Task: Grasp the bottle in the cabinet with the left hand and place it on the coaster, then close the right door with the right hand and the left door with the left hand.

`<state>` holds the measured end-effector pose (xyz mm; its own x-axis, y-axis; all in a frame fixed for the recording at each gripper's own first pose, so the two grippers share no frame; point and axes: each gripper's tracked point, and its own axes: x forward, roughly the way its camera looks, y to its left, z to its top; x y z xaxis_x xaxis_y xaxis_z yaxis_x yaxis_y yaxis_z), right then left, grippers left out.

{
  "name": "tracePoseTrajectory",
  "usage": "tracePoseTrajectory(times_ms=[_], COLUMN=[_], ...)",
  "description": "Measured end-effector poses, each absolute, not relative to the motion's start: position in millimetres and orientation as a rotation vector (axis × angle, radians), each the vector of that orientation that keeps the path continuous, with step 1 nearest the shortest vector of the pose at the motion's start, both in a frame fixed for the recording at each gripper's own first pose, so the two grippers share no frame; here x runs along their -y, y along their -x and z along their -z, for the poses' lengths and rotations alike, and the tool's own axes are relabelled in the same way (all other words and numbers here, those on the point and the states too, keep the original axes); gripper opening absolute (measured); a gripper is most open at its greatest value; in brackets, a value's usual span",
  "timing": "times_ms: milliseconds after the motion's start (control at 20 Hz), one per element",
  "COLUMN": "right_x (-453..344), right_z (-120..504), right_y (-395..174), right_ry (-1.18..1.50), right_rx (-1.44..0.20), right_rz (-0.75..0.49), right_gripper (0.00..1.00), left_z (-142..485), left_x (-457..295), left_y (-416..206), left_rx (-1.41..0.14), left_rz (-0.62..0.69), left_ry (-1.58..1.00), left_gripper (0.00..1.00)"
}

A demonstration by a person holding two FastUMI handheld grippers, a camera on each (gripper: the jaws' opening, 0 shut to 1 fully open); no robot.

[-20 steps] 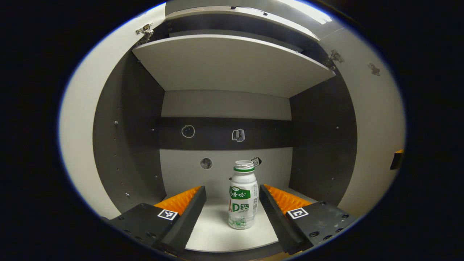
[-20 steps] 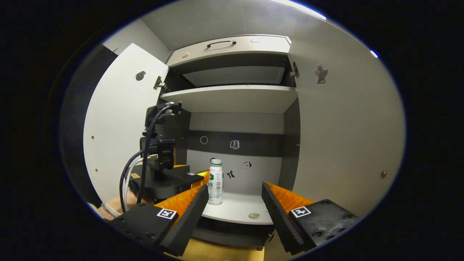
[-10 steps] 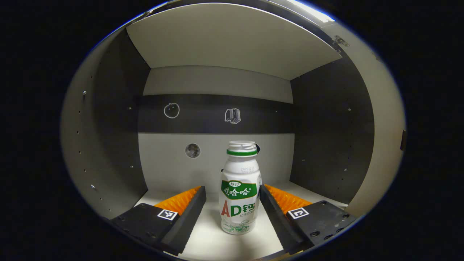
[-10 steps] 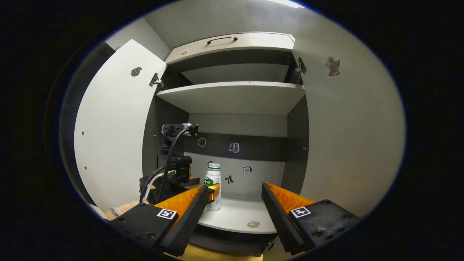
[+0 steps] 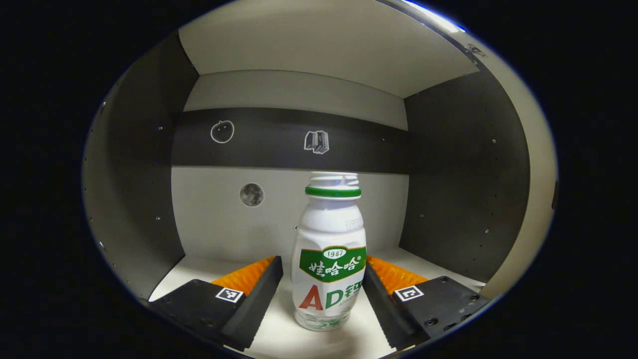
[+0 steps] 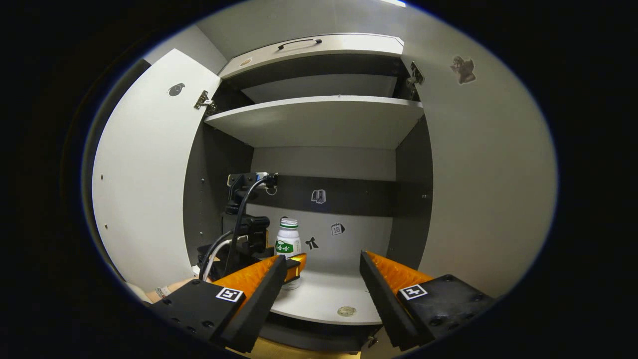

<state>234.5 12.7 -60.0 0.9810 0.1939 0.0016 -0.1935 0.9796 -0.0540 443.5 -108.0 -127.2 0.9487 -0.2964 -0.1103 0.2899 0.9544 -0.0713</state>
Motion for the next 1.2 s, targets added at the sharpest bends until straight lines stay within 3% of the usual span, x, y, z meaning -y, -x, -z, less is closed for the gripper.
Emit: tracePoseTrajectory(times_ms=[50, 150, 600, 1200], right_x=[-12, -10, -4, -7], right_z=[60, 62, 45, 22], right_y=[-237, -243, -220, -108], right_ry=[0.049, 0.037, 0.034, 0.105], right_rx=[0.009, 0.007, 0.03, 0.061], right_rz=[-0.195, -0.193, -0.169, -0.09], right_gripper=[0.98, 0.97, 0.97, 0.98], left_z=[127, 128, 90, 61], left_x=[111, 112, 100, 62], left_y=[-443, -444, -401, -232], left_rx=[-0.121, -0.125, -0.091, -0.055], left_rz=[0.303, 0.3, 0.293, 0.294], left_ry=[0.059, 0.044, 0.062, 0.109], left_gripper=[0.92, 0.75, 0.74, 0.74])
